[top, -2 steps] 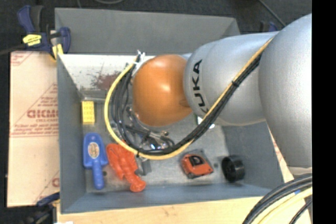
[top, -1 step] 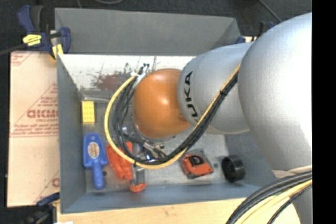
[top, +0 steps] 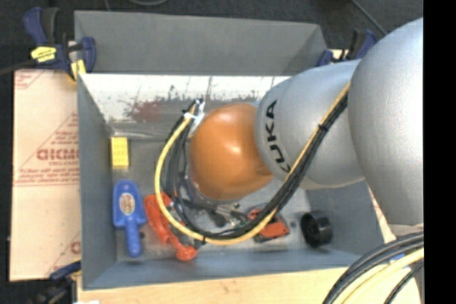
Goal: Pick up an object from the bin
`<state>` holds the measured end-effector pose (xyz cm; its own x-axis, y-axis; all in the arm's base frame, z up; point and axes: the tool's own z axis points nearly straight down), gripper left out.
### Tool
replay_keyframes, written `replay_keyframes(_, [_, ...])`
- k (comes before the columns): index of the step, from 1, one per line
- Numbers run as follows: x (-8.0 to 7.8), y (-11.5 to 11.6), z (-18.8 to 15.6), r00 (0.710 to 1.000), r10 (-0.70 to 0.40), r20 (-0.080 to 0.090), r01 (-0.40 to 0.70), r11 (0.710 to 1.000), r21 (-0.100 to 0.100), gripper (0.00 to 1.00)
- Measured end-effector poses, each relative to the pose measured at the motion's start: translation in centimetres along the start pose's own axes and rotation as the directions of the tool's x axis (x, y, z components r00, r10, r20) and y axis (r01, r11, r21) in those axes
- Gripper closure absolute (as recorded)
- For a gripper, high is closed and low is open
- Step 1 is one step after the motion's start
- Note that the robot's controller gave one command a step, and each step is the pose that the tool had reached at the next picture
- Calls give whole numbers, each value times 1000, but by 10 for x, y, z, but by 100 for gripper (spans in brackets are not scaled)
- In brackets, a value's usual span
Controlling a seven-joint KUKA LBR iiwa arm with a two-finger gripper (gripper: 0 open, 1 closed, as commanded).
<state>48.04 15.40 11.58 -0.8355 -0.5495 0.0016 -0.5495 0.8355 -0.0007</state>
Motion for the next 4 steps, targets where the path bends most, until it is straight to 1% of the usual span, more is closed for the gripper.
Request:
replay_keyframes(1, [1, 1, -1, 1000, 2, 0, -2, 1000, -3, 0])
replay_keyframes(2, [1, 1, -1, 1000, 2, 0, -2, 1000, -3, 0])
replay_keyframes(3, [-8, -16, -46, 998, -60, -2, 60, 998, -2, 0])
replay_keyframes(4, [-19, 2, -52, 990, -138, 15, 138, 990, 6, 0])
